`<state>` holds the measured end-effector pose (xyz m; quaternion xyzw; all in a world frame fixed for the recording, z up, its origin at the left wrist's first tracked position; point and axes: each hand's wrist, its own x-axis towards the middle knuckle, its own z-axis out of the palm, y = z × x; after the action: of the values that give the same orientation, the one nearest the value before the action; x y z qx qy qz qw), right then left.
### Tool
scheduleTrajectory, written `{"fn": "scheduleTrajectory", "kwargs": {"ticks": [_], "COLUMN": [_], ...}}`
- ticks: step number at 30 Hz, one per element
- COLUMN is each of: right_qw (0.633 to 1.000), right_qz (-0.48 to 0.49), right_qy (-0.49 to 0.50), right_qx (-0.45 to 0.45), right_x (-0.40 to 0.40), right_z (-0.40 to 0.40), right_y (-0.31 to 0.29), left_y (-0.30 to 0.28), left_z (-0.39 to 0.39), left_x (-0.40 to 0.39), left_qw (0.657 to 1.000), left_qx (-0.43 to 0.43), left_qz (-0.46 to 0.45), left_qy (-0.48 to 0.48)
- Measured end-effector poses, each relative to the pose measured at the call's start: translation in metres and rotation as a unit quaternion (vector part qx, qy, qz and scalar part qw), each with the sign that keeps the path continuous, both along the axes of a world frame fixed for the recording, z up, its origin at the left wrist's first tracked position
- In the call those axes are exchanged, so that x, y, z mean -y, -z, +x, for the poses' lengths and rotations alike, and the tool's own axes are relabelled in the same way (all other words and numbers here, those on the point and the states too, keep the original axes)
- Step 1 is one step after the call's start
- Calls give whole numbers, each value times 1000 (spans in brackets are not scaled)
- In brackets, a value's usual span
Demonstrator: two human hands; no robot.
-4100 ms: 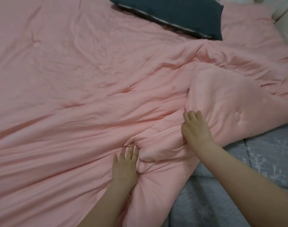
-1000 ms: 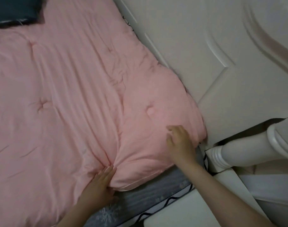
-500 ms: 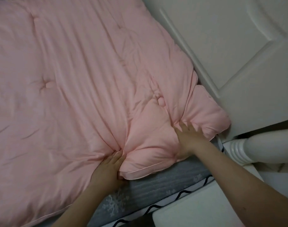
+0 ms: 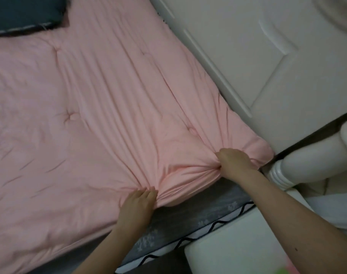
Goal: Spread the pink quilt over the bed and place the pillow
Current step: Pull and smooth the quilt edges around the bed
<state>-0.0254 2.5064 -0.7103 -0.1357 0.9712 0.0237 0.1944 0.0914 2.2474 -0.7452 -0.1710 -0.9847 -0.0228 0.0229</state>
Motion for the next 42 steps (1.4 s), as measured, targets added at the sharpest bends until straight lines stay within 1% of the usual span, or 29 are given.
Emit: {"fn": "scheduleTrajectory", "kwargs": {"ticks": [3,6,7,8,10,13,16,18,20,22,23,24,26,28,29,30,33,35,37,40,42], "right_qw": [1000,999,999,998,993,988,990,993,997,999,997,994,991,990,989,989,992,998,1000,996,991], "right_qz": [-13,-14,-19,-23,-42,-46,-36,-11,19,45,42,39,29,41,52,64,69,37,7,-14,-36], "right_qy": [20,17,18,20,12,3,57,54,54,22,18,20,33,37,41,42,42,22,-6,-89,-125], "right_qx": [-12,-35,-46,-59,-111,-144,-125,-107,-47,10,57,98,124,133,131,129,93,40,10,25,28], "right_x": [-19,-36,-44,-53,-73,-111,-136,-135,-119,-96,-85,-73,-57,-45,-43,-40,-24,1,33,105,150], "right_z": [13,26,34,41,57,84,107,113,115,115,116,116,118,119,119,119,114,109,102,97,102], "right_y": [-23,-42,-49,-53,-61,-72,-71,-60,-50,-31,-23,-16,-6,2,4,4,-1,-5,-13,-18,-16], "left_y": [-25,-48,-57,-65,-81,-99,-87,-59,-26,4,13,19,22,20,18,18,23,27,23,18,19], "left_z": [8,17,22,25,34,55,73,76,75,74,76,79,87,95,100,108,132,151,164,179,184], "left_x": [-12,-23,-28,-32,-45,-76,-106,-111,-105,-86,-78,-68,-55,-34,-22,-5,52,92,122,168,190], "left_qw": [1000,1000,1000,999,995,984,976,985,990,983,976,973,966,967,969,973,983,978,976,976,972], "left_qx": [-14,4,2,-16,-65,-107,-122,-60,42,150,194,202,206,172,159,149,164,196,192,165,161], "left_qz": [1,26,28,34,50,74,92,76,29,-16,-17,8,68,145,161,156,77,60,49,12,-1], "left_qy": [-13,-16,-5,16,64,126,157,143,133,101,98,111,142,116,103,82,11,-42,-87,-140,-173]}}
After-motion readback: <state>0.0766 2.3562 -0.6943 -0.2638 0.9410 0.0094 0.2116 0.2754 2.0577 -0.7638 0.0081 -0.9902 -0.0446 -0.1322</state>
